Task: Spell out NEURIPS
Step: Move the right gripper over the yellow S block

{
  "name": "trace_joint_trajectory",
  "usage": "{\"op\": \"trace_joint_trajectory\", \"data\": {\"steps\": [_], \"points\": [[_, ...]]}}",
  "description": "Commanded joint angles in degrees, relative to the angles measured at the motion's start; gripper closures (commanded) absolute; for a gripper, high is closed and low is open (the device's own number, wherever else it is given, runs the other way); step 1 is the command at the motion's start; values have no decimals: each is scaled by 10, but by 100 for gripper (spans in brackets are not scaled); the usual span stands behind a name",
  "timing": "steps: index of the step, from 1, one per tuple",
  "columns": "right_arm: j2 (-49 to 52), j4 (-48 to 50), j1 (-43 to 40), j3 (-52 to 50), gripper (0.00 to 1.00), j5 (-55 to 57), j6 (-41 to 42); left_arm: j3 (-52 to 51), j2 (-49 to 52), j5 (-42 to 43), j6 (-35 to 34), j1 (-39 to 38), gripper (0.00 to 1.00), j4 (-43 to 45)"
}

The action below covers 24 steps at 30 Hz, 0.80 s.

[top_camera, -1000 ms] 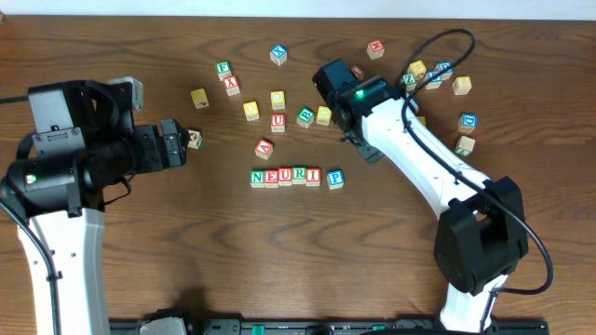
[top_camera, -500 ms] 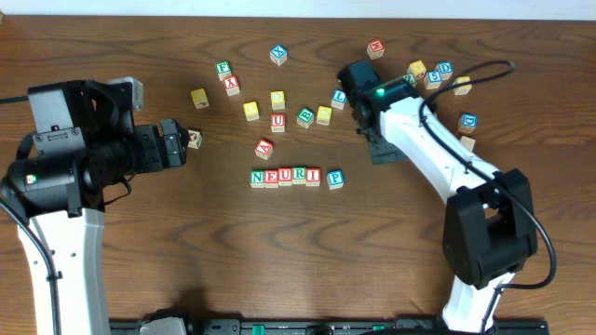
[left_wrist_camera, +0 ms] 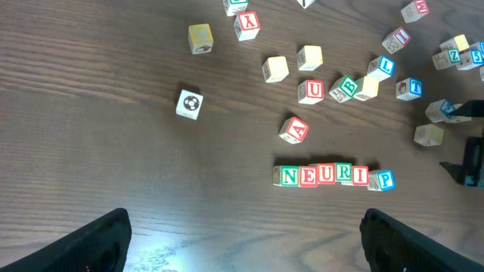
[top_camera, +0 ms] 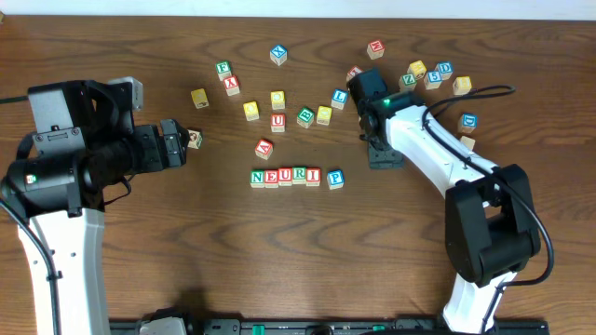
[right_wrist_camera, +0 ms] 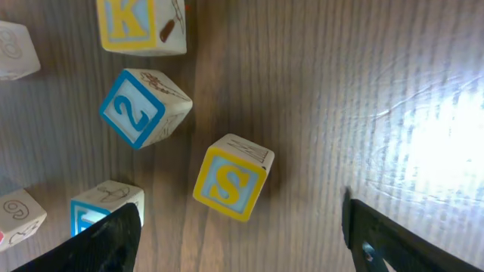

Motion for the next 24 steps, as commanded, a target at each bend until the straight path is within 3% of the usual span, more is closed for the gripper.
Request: {"op": "trace_joint_trajectory", "data": {"steps": [1, 14, 24], "points": [[4, 14, 1, -26, 20, 9, 17, 9, -3, 4, 6, 2, 5, -1], [4, 38, -5, -57, 20, 18, 18, 9, -3, 4, 6, 2, 5, -1], [4, 58, -7, -72, 26, 27, 16, 9, -3, 4, 6, 2, 5, -1]]}}
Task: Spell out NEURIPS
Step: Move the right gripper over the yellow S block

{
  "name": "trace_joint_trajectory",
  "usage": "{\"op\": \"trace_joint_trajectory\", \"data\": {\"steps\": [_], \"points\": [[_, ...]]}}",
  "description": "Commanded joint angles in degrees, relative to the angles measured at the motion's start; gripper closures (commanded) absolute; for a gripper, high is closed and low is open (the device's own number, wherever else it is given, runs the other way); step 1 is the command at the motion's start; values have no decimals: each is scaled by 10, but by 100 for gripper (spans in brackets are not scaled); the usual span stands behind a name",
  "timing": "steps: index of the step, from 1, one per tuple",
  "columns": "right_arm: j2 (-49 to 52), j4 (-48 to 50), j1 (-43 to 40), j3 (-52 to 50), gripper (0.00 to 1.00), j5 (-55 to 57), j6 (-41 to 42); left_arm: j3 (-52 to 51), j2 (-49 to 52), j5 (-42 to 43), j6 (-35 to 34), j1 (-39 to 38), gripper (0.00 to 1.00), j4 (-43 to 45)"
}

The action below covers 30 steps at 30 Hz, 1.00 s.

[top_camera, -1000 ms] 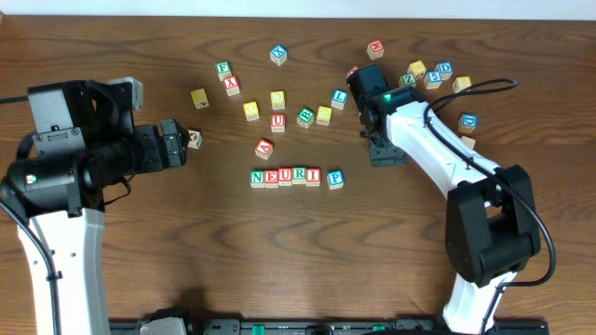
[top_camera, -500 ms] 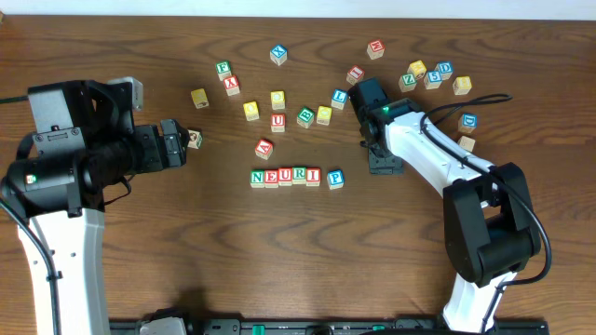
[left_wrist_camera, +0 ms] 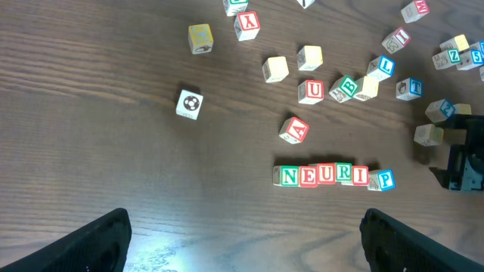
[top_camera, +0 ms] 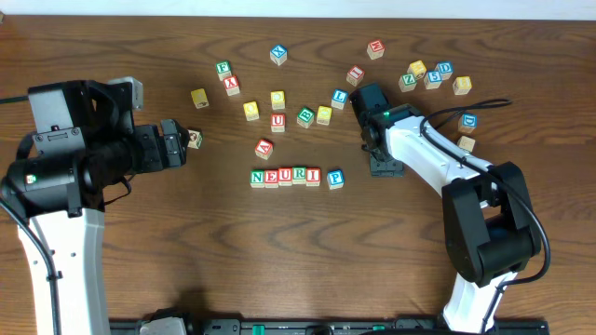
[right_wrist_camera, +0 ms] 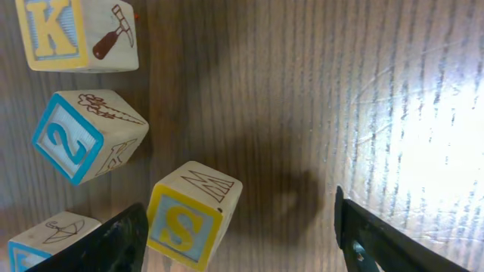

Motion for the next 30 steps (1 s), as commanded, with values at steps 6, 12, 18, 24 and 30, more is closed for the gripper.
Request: {"op": "trace_joint_trajectory", "data": {"steps": [6, 12, 18, 24, 30], "points": [[4, 2, -5, -21, 32, 23, 4, 9, -3, 4, 6, 2, 5, -1], [4, 10, -4, -40, 42, 21, 0, 9, -3, 4, 6, 2, 5, -1], [4, 22, -4, -40, 45, 16, -5, 9, -3, 4, 6, 2, 5, -1], [4, 72, -4, -40, 52, 14, -65, 9, -3, 4, 6, 2, 5, -1], [3, 91, -5, -38, 50, 15, -119, 9, -3, 4, 6, 2, 5, -1]]}}
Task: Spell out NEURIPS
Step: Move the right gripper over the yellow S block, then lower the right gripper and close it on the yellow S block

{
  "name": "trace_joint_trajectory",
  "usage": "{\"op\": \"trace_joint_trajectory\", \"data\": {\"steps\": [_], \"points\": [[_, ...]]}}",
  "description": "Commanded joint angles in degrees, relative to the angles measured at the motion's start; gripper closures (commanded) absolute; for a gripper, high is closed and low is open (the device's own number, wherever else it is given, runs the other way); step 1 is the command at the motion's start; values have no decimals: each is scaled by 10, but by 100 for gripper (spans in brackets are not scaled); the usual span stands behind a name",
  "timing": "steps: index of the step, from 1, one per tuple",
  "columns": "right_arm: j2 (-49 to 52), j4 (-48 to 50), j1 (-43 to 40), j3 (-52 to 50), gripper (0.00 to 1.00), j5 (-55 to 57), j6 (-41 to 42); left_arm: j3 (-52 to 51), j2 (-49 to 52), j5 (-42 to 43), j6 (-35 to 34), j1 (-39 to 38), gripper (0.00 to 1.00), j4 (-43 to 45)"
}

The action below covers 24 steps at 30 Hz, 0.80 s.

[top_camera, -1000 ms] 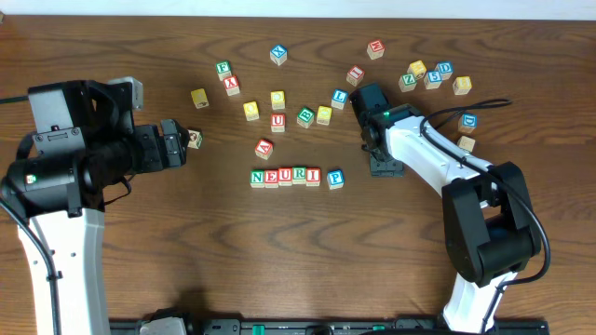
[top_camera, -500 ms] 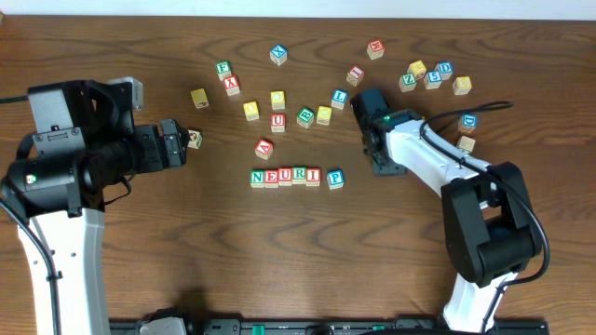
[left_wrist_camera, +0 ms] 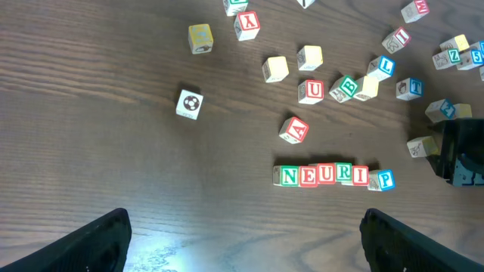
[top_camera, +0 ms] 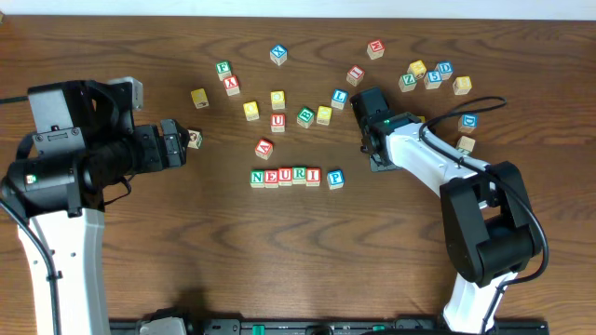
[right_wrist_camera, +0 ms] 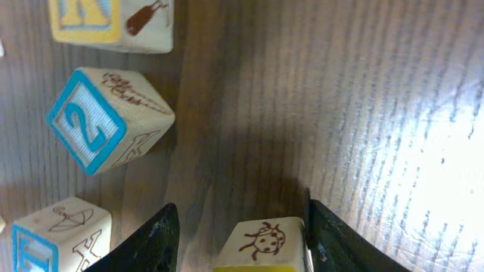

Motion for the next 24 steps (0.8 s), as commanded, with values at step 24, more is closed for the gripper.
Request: {"op": "trace_joint_trajectory", "data": {"steps": [24], "points": [[3, -1, -2, 76, 46, -19, -339, 9, -3, 4, 6, 2, 5, -1]]}}
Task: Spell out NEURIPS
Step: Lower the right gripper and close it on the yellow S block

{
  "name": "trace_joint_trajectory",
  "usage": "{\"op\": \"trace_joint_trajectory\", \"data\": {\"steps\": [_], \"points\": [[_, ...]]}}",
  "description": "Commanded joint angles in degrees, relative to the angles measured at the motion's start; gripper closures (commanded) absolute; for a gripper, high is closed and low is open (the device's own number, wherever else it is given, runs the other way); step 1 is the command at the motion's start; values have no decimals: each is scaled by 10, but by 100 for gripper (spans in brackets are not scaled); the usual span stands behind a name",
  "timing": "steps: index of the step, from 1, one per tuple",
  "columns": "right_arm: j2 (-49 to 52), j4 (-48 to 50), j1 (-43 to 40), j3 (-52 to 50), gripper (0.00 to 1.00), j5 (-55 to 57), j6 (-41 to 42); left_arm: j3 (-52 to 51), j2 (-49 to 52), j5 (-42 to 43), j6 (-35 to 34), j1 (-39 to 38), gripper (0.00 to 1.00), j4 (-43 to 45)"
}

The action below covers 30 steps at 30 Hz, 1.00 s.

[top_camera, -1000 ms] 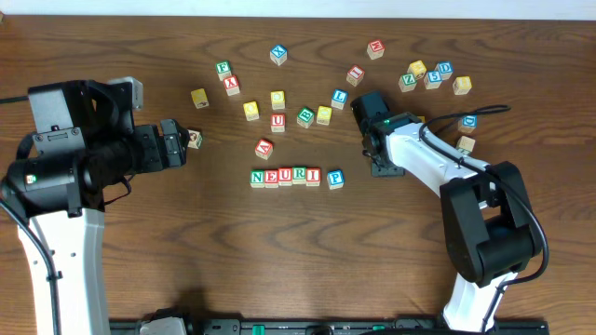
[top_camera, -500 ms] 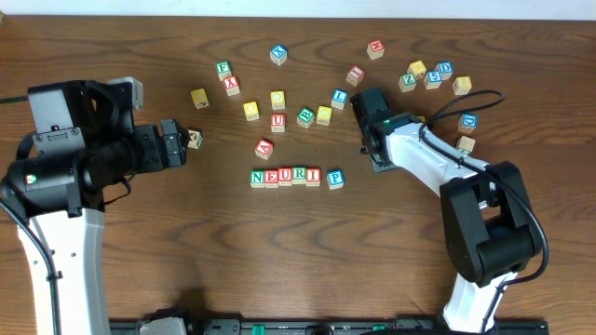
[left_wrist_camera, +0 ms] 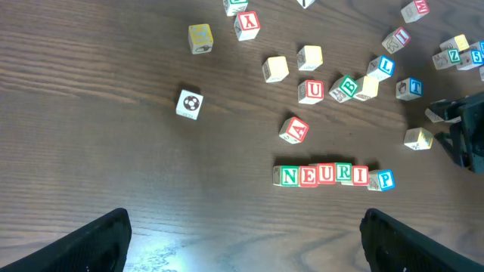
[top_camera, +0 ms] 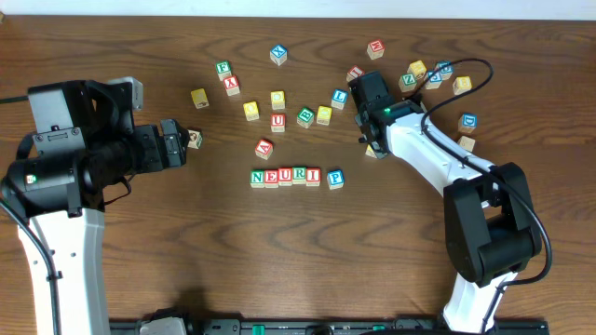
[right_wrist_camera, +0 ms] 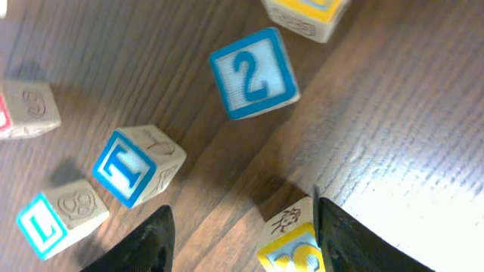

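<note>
A row of blocks reading NEURI (top_camera: 285,176) lies mid-table, with a blue P block (top_camera: 335,179) at its right end, slightly askew. The yellow S block (right_wrist_camera: 291,245) sits between my right gripper's (right_wrist_camera: 242,236) fingers. It rests against the right finger, with a wide gap to the left finger, so the gripper is open. Overhead, the S block (top_camera: 372,149) shows just below that gripper (top_camera: 372,136), right of the P. My left gripper (left_wrist_camera: 242,242) hangs open over bare wood at the left.
Loose blocks lie behind the row: A (top_camera: 264,148), U (top_camera: 277,122) and a cluster at the far right (top_camera: 433,73). Near the right gripper are a blue 2 (right_wrist_camera: 253,73), T (right_wrist_camera: 136,166) and L (right_wrist_camera: 60,215). One block (top_camera: 194,139) sits by the left gripper.
My right gripper has turned and drawn back toward the far side, and its view shows more blocks, smaller. The S block now shows its yellow face beside the right finger. The left arm is unchanged.
The S block first lay ahead of my wide-open right gripper. It was then close by the left finger. After that it sat between narrower fingers. Now the wrist has turned and the block is against the right finger, a little further left. The NEURIP row and left arm stayed put.
</note>
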Motion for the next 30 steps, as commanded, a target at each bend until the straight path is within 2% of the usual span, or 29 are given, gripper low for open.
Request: {"op": "trace_joint_trajectory", "data": {"steps": [1, 8, 11, 15, 18, 24, 27, 30], "points": [[3, -2, -2, 18, 46, 1, -90, 9, -3, 4, 6, 2, 5, -1], [3, 6, -2, 21, 46, -11, -179, 9, -3, 4, 6, 2, 5, -1], [3, 7, -2, 21, 45, -24, -178, 9, -3, 4, 6, 2, 5, -1], [-1, 8, -2, 21, 44, -43, -134, 9, -3, 4, 6, 2, 5, -1], [-6, 14, -2, 26, 43, -52, -142, 9, -3, 4, 6, 2, 5, -1], [-10, 11, -2, 50, 40, -68, -273, 9, -3, 4, 6, 2, 5, -1], [-13, 11, -2, 53, 39, -85, -374, 9, -3, 4, 6, 2, 5, -1], [-14, 4, -2, 53, 29, -107, -517, 9, -3, 4, 6, 2, 5, -1]]}}
